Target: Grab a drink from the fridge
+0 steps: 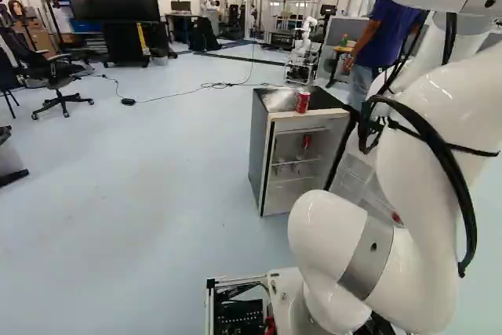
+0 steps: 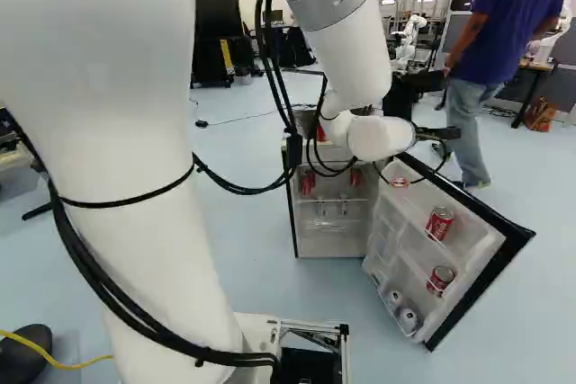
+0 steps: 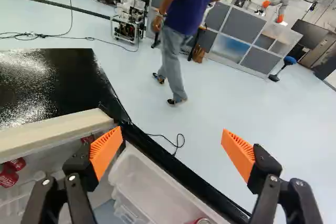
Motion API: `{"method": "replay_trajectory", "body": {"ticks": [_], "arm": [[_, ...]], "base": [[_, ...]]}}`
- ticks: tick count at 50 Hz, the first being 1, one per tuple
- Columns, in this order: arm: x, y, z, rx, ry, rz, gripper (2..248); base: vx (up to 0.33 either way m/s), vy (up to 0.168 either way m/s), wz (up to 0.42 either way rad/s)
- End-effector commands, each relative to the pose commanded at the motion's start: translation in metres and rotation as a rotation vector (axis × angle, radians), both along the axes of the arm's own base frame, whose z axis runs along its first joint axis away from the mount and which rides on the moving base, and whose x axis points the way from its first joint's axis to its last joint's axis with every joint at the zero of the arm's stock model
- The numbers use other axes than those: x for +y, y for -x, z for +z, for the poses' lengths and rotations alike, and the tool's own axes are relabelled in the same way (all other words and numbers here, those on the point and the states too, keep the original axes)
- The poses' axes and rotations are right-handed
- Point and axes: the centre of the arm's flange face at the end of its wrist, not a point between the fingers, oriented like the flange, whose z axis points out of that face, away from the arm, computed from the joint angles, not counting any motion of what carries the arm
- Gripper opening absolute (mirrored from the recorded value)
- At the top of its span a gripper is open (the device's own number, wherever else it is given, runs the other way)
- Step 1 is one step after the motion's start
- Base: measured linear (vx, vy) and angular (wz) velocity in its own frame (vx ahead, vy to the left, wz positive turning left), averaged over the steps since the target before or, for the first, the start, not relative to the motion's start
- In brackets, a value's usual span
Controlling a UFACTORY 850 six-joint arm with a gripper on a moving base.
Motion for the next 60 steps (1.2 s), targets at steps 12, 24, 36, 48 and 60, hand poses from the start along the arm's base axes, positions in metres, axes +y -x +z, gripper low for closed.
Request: {"method": "replay_trajectory", "body": {"ticks": [12, 24, 36, 48, 60], "arm": [[-0.019, 0.004, 0.006, 0.035, -0.030, -0.052, 247], [-0.039, 0.008, 0.013, 0.065, -0.063, -0.104, 247], [-0.057, 0.011, 0.020, 0.093, -0.099, -0.152, 247], [-0.077, 0.013, 0.017, 0.131, -0.149, -0.198, 247], [-0.098, 0.013, 0.010, 0.168, -0.205, -0.241, 247]], "base": [[0.000, 0.000, 0.000], [0.000, 0.000, 0.000], [0.000, 0.000, 0.000], [0.000, 0.000, 0.000], [0.000, 0.000, 0.000]]}}
